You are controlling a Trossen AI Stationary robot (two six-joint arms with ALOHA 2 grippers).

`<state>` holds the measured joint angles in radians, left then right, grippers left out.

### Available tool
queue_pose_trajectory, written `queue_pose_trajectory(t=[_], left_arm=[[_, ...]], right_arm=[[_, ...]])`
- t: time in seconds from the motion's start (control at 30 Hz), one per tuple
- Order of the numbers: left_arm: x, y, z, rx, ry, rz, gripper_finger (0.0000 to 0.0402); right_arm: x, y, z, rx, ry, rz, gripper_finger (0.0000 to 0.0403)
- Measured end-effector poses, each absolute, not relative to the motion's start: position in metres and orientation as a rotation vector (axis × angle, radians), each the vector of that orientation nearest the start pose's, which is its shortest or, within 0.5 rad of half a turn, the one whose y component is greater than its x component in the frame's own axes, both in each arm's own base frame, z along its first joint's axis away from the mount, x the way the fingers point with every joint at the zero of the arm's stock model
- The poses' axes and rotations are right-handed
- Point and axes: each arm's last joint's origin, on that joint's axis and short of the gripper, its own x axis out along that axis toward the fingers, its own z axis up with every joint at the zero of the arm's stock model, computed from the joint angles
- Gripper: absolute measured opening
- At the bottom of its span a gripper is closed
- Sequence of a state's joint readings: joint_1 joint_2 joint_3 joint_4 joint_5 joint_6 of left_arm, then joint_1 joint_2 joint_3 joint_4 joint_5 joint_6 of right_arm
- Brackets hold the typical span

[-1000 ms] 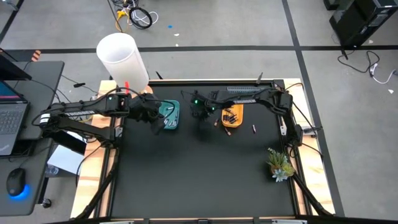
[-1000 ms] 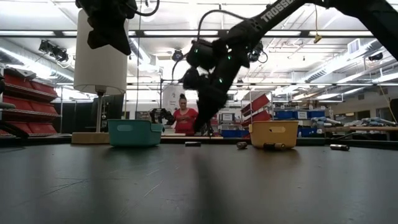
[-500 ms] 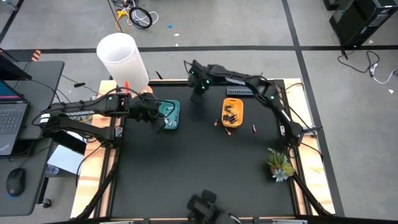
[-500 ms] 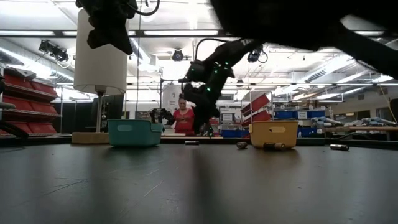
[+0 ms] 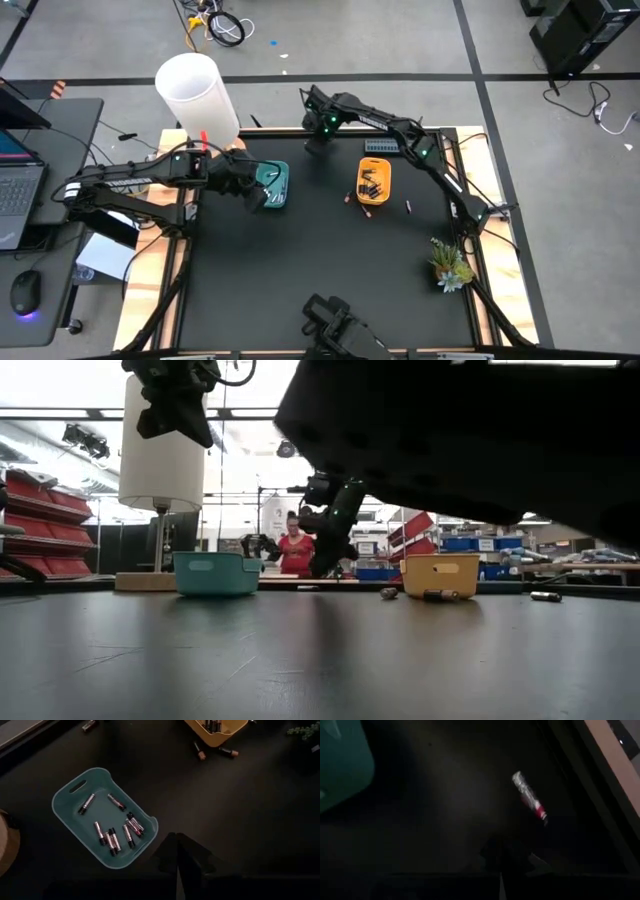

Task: Sort batteries
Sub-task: Put the silver battery into the blue bin

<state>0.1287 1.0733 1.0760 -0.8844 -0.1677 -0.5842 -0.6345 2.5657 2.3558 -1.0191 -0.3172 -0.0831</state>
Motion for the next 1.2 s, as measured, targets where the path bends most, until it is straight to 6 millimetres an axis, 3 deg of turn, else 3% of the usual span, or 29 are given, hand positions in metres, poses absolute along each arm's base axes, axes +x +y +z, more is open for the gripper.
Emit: queue_pose_trajectory(t=[0.13,0.2,0.3,0.47,0.57,0.67,0.83,0.97,1.2], left_arm=[[0.198,0.030,0.322,-0.524,0.776,0.526,0.0021],[0.198,0.031,0.322,-0.526,0.769,0.525,0.0021],[0.202,0.031,0.323,-0.531,0.744,0.521,0.0021],[0.228,0.045,0.312,-0.512,0.742,0.493,0.0021],[0.251,0.063,0.295,-0.514,0.774,0.416,0.0020],[0.271,0.088,0.272,-0.528,0.810,0.408,0.0019],[0.297,0.134,0.240,-0.569,0.894,0.447,0.0019],[0.317,0.167,0.231,-0.530,0.941,0.465,0.0028],[0.357,0.220,0.227,-0.406,1.015,0.471,0.0115]], right_arm=[[0.426,-0.304,0.166,0.499,1.117,-0.222,0.0010],[0.425,-0.302,0.178,0.511,1.091,-0.205,0.0015],[0.417,-0.297,0.211,0.505,1.050,-0.193,0.0023],[0.400,-0.287,0.271,0.413,0.979,-0.242,0.0025],[0.380,-0.278,0.322,0.324,0.901,-0.294,0.0018],[0.359,-0.270,0.354,0.281,0.886,-0.345,0.0011],[0.330,-0.255,0.386,0.278,0.902,-0.384,0.0012],[0.314,-0.243,0.400,0.287,0.928,-0.384,0.0023],[0.299,-0.229,0.420,0.262,0.908,-0.378,0.0023]])
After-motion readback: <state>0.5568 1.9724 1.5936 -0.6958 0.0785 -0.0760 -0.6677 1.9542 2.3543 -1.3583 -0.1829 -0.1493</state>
